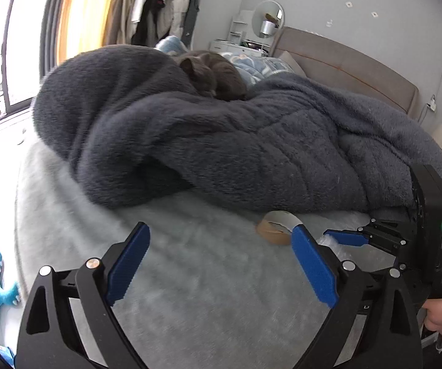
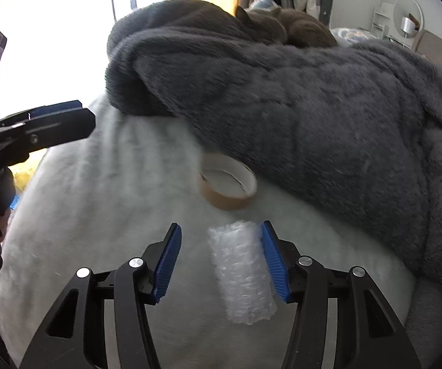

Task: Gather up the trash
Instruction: 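Grasp the clear bubble wrap with the right tool while the left tool grasps the brown tape roll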

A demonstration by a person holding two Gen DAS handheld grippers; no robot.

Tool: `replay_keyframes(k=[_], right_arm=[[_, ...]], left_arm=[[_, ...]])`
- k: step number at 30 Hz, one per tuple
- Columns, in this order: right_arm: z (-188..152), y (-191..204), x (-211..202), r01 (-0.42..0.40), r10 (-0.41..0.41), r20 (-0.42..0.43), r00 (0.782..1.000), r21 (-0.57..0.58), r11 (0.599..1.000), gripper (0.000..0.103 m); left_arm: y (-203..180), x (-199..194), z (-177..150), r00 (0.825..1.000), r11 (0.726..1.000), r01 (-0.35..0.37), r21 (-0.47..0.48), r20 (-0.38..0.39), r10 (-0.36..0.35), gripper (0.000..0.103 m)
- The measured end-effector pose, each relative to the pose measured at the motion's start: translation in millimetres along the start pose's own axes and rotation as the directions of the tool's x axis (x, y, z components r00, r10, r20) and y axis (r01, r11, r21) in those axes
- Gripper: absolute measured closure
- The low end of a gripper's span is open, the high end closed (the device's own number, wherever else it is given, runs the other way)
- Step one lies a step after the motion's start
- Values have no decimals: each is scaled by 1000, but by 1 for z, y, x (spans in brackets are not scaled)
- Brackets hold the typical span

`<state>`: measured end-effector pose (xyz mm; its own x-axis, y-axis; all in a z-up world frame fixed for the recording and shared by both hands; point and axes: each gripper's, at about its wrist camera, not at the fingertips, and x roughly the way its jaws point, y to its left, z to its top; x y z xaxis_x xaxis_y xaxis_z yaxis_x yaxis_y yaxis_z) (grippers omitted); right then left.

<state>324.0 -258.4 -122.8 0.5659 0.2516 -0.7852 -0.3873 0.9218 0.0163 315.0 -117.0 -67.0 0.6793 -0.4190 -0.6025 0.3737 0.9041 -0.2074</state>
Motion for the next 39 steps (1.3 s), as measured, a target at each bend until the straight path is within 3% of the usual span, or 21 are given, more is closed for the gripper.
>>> replay_keyframes(k=[2, 3, 7, 17, 25, 31, 39], right_arm=[[-4, -10, 4, 10, -10, -23, 1000, 20, 1000, 57], [-6, -14, 6, 15, -13, -34, 999, 30, 999, 65], [-9, -29, 10, -20, 24, -53, 998, 72, 997, 69], [-12, -66, -15, -80, 81, -1, 997, 138, 987, 70], [-20, -94, -37, -112, 109, 28, 994, 168, 979, 70], [-22, -101, -44, -117, 112, 35, 993, 172, 978, 70], [-16, -92, -53, -115, 108, 46, 993, 177, 978, 70]], left_arm=[[-6, 8, 1, 1000, 1000, 11, 11, -8, -11, 8], [-9, 12, 1, 1000, 1000, 16, 18, -14, -16, 8], [-24, 28, 1, 997, 996, 58, 66, -52, -55, 8], [-56, 64, -4, 987, 976, 106, 189, -135, -81, 16], [-65, 96, -6, 977, 972, 128, 197, -195, -89, 28], [-69, 112, -6, 967, 971, 142, 192, -236, -94, 44], [-66, 95, -10, 966, 971, 147, 188, -239, -100, 46]])
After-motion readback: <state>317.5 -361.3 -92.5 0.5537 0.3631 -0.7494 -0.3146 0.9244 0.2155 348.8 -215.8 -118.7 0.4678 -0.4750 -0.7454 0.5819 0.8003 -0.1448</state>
